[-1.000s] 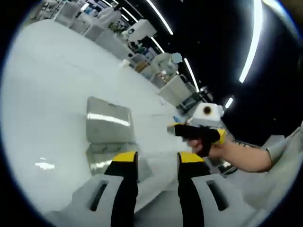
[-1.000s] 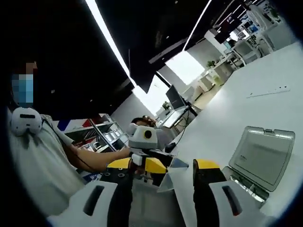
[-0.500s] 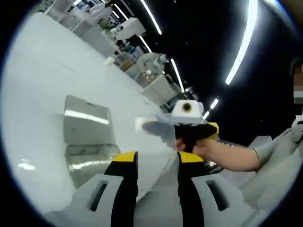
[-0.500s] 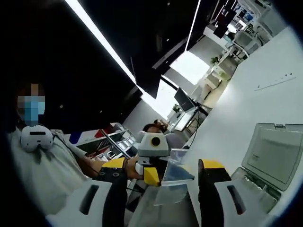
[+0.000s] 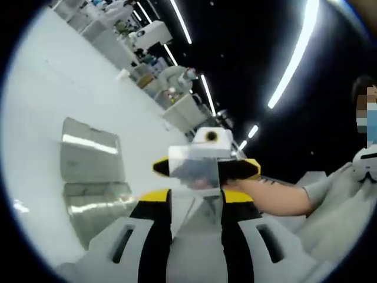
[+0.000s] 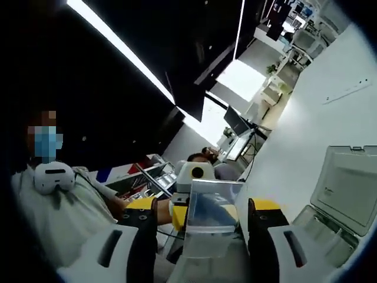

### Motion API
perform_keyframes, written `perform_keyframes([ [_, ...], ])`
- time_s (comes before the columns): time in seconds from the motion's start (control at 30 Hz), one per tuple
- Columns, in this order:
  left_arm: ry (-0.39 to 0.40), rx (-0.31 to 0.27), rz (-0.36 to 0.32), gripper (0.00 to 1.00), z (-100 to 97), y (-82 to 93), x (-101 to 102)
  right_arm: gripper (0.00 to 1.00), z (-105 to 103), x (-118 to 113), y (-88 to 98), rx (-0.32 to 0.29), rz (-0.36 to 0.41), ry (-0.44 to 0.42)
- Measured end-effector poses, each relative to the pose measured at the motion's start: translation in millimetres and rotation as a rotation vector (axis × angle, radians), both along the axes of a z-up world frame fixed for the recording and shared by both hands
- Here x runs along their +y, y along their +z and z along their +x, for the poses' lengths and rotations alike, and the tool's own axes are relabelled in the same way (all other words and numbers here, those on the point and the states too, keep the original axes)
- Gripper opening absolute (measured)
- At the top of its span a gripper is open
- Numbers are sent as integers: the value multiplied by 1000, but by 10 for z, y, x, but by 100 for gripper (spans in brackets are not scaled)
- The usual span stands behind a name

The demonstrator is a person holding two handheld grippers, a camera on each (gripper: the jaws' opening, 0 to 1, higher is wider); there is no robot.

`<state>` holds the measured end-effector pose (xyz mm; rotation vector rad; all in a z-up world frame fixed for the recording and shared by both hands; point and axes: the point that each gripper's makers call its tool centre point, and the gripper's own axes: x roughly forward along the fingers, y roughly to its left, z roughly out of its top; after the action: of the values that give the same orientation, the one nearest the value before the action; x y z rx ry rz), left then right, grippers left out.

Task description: Insert the divider into the dual guide fixture by aligning both edges with the guide slots and pushing it downward to the bottom, including one-sided entry, uneven engagement, binding, and posture correction.

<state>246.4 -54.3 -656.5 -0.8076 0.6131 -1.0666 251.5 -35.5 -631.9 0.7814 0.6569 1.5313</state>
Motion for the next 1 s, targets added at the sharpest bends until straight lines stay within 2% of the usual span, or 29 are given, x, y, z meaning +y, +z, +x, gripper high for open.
perform_keyframes([
  [0.23, -14, 0, -18, 29, -1, 36, -28, 51, 22, 0, 56, 15, 37, 1],
  [0.6, -35, 0, -29, 29, -19, 40, -43, 42, 40, 18, 3, 50, 25, 17],
  [0.83, -41, -2, -38, 29, -17, 62, -36, 35, 62, 32, -14, 47, 19, 13],
  [1.0, -45, 3, -42, 29, -6, 55, -33, 34, 72, 35, -19, 57, 20, 17],
])
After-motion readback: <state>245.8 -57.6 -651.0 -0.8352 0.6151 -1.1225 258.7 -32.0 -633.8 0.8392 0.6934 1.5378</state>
